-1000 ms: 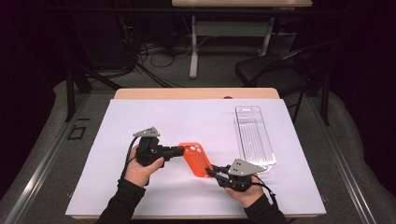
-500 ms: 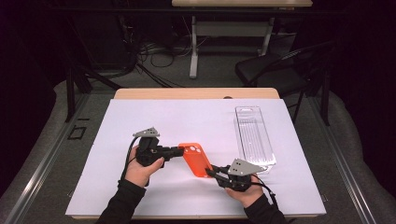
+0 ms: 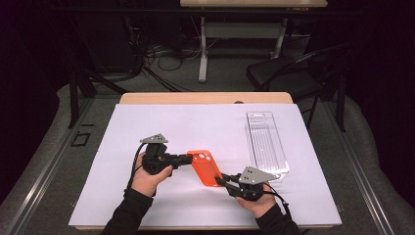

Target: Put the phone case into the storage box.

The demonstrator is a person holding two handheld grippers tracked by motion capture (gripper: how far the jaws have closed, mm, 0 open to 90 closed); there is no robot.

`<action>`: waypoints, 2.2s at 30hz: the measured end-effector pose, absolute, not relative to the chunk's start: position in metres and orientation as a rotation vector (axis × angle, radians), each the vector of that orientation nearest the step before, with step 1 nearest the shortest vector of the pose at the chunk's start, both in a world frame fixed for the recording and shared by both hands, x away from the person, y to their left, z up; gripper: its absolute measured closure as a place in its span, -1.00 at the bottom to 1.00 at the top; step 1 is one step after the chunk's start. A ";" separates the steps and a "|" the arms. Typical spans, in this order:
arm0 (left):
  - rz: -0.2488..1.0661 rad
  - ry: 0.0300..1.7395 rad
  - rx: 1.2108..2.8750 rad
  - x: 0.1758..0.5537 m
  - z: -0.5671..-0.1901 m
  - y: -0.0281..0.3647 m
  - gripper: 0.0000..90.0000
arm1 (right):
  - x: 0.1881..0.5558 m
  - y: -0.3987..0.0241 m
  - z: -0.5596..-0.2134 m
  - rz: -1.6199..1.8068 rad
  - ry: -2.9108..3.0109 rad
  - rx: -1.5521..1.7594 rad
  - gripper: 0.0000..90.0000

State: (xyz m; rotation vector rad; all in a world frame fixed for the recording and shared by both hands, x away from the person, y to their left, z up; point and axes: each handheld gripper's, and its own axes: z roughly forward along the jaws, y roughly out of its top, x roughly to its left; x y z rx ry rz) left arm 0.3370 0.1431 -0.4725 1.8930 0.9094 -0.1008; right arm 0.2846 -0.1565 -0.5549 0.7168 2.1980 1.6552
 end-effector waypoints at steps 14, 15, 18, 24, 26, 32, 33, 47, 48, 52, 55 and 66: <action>-0.127 0.990 1.885 0.336 -0.470 0.141 0.88 | 0.285 -0.157 -0.555 1.667 2.208 0.741 0.79; -0.129 0.996 1.884 0.336 -0.470 0.141 0.88 | 0.285 -0.157 -0.555 1.670 2.209 0.747 0.79; -0.135 1.010 1.882 0.336 -0.470 0.140 0.89 | 0.285 -0.157 -0.555 1.678 2.209 0.760 0.79; -0.138 1.020 1.884 0.336 -0.470 0.140 0.89 | 0.285 -0.156 -0.555 1.677 2.213 0.769 0.79; -0.141 1.024 1.882 0.336 -0.470 0.140 0.89 | 0.285 -0.156 -0.555 1.678 2.214 0.773 0.79; -0.140 1.031 1.877 0.336 -0.470 0.140 0.89 | 0.284 -0.156 -0.554 1.680 2.217 0.775 0.79; -0.140 1.031 1.877 0.336 -0.470 0.140 0.89 | 0.284 -0.156 -0.554 1.680 2.217 0.775 0.79; -0.153 1.053 1.866 0.337 -0.471 0.140 0.90 | 0.283 -0.155 -0.554 1.672 2.219 0.775 0.77; -0.154 1.055 1.865 0.337 -0.472 0.140 0.90 | 0.283 -0.155 -0.554 1.673 2.217 0.774 0.77; -0.160 1.070 1.858 0.338 -0.472 0.140 0.90 | 0.283 -0.155 -0.554 1.674 2.216 0.780 0.76; -0.163 1.082 1.856 0.338 -0.472 0.140 0.90 | 0.283 -0.155 -0.554 1.680 2.216 0.789 0.74; -0.160 1.100 1.866 0.340 -0.471 0.135 0.90 | 0.284 -0.155 -0.554 1.677 2.213 0.813 0.57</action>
